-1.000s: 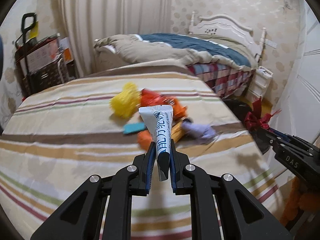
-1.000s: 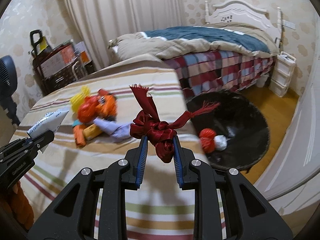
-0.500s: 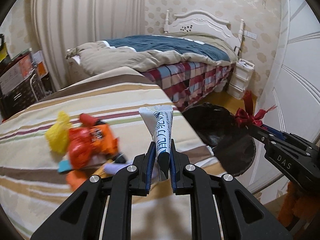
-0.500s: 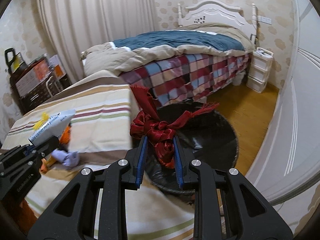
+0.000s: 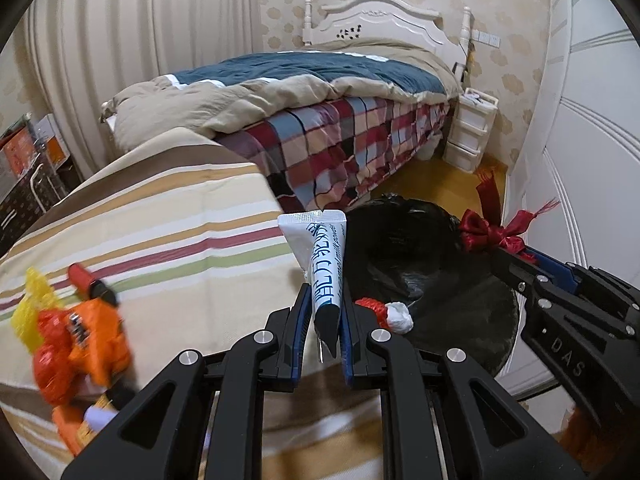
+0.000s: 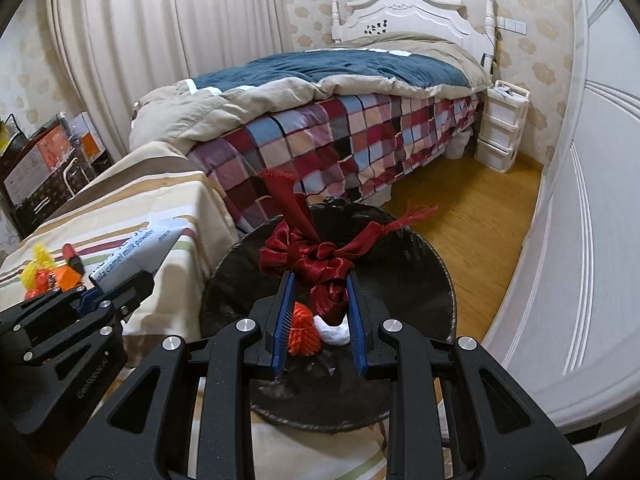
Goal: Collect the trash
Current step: 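Carry the ribbon and tube over the bin and open both tools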
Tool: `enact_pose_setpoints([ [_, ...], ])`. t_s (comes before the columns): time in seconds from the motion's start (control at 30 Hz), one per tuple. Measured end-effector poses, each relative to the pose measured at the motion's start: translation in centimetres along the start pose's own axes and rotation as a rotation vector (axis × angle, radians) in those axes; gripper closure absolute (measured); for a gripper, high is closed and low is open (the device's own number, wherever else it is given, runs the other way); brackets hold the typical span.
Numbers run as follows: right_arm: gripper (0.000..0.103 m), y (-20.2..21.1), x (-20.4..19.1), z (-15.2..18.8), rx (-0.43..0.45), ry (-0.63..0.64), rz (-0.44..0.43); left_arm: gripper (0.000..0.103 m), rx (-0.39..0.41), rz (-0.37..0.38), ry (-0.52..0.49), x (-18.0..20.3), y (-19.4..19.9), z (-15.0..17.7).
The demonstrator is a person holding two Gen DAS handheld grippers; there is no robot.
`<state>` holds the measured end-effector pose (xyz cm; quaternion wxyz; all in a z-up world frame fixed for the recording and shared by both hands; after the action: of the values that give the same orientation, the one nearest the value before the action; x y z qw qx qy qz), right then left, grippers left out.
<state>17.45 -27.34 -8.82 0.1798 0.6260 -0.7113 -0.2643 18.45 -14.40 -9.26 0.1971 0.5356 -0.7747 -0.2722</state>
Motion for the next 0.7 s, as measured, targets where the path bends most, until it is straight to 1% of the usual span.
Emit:
enact_pose_setpoints([
  [0.2, 0.078, -1.4, 1.3, -0.1, -0.012, -0.021, 0.009, 0.088, -0.010, -0.002, -0.038, 1.6, -1.8, -0.8],
  [0.4, 0.078, -2.0, 2.2, -0.2, -0.019, -0.035, 0.013, 0.087, -0.022, -0.004, -0.048, 2.1, -2.4, -1.1],
  [0.43, 0.077, -2.0, 2.3, -0.1, -0.018, -0.037, 0.014, 0.086, -0.023, -0.007, -0.047, 2.1, -2.5, -1.2],
  [0.53, 0.075, -2.0, 2.5, -0.2, -0.015, -0.040, 0.017, 0.066, -0.019, -0.011, -0.034, 1.9, -2.4, -1.3],
  [0.57, 0.074, -2.0, 2.6, -0.1, -0.012, -0.045, 0.019, 0.055, -0.015, -0.013, -0.029, 1.9, -2.4, -1.4],
  [0.6, 0.073, -1.9, 2.8, 0.0, -0.012, -0.049, 0.020, 0.049, -0.006, -0.016, -0.021, 1.7, -2.2, -1.5],
  [0.63, 0.072, -1.9, 2.9, 0.0, -0.011, -0.054, 0.023, 0.048, -0.001, -0.020, -0.019, 1.6, -2.1, -1.5],
  [0.7, 0.071, -1.9, 3.3, 0.1, -0.011, -0.061, 0.030, 0.040, 0.004, -0.029, -0.019, 1.5, -2.0, -1.5],
])
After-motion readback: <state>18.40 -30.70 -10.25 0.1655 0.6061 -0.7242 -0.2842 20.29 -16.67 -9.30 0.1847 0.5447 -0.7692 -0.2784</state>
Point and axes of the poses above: each gripper's, at about its wrist camera, not at the fingertips, and y roughly against the way its jaws point, x to its right, z to its underside, the point moved 9 cm from there along -y, roughly the way its jaws point, and after that the axes turned 5 degrees about x, right-handed, at the moved point
